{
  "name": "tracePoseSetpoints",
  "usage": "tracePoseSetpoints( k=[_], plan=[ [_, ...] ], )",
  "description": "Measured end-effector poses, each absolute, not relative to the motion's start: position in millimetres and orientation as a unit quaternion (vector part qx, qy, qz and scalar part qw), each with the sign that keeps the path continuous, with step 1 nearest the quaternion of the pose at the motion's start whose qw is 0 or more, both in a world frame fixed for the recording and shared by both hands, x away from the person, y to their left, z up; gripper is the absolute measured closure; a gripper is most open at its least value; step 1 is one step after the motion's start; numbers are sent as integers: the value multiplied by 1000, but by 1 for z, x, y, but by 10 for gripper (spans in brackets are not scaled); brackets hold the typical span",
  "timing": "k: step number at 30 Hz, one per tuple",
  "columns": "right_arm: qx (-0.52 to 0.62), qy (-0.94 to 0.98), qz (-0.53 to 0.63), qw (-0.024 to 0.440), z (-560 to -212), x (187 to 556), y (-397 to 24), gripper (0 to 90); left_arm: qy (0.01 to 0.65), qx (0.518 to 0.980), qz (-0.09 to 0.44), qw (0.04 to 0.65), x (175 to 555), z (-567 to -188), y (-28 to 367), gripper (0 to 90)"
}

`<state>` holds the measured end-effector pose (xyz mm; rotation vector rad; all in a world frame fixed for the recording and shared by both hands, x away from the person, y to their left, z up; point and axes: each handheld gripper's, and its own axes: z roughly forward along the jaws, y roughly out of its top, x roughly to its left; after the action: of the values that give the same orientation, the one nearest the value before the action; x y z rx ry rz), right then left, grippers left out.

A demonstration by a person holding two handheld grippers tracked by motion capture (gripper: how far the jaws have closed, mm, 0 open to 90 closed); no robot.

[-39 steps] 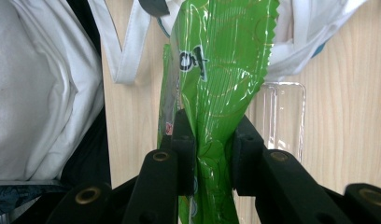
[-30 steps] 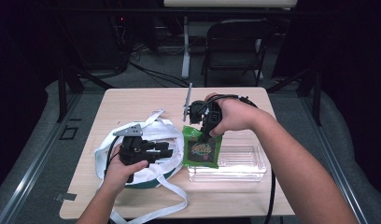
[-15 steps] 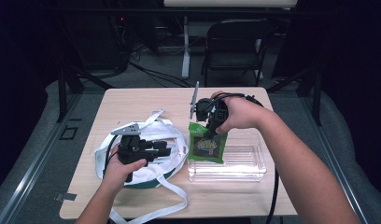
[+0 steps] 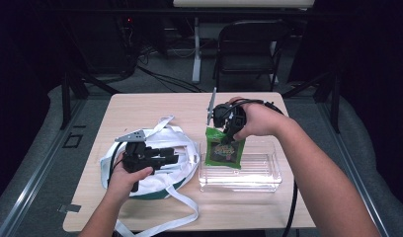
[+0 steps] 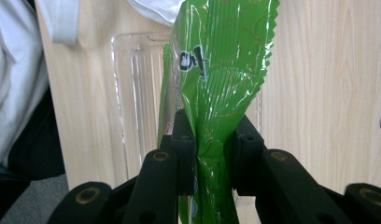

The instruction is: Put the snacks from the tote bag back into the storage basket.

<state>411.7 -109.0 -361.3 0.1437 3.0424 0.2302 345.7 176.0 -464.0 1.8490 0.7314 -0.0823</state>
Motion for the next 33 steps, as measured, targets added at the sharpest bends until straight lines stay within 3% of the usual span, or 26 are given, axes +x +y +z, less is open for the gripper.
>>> tracePoseSetpoints(
  k=[33],
  plan=[
    [40, 992, 72, 99, -411, 443, -106, 750, 328, 771, -30, 544, 350, -468, 187, 580]
  ],
)
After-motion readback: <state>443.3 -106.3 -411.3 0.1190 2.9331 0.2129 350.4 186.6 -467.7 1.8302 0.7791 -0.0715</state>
